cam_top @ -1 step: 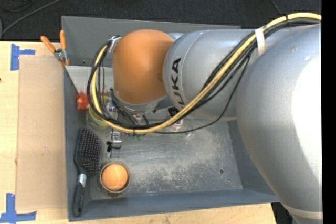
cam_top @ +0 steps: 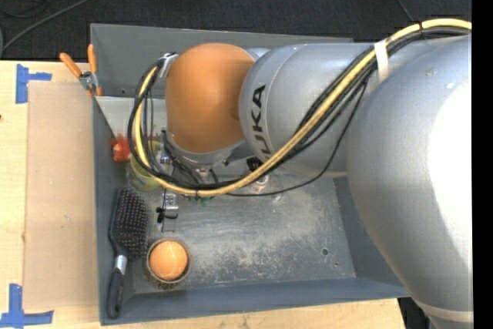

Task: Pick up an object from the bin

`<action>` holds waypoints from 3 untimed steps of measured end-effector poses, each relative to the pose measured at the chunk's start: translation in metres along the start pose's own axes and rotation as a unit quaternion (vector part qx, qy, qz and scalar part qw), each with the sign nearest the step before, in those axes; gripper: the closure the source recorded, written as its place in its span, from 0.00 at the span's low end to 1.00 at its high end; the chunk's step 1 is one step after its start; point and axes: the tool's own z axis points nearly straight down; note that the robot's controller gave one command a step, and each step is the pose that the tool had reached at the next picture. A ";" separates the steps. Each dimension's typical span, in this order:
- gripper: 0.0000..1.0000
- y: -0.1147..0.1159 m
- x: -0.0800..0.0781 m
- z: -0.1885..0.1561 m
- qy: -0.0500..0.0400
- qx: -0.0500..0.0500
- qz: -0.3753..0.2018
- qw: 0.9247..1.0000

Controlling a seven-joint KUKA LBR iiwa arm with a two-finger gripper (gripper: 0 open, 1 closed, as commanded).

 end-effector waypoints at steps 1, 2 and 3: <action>0.00 -0.017 -0.036 -0.007 -0.001 -0.001 0.007 1.000; 0.00 -0.005 -0.026 0.037 -0.002 -0.001 0.069 0.998; 0.00 -0.013 -0.042 0.049 -0.004 -0.001 0.016 1.000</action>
Offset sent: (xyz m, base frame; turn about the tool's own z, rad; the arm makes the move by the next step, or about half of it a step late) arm 0.0174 0.0017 -0.0554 0.1630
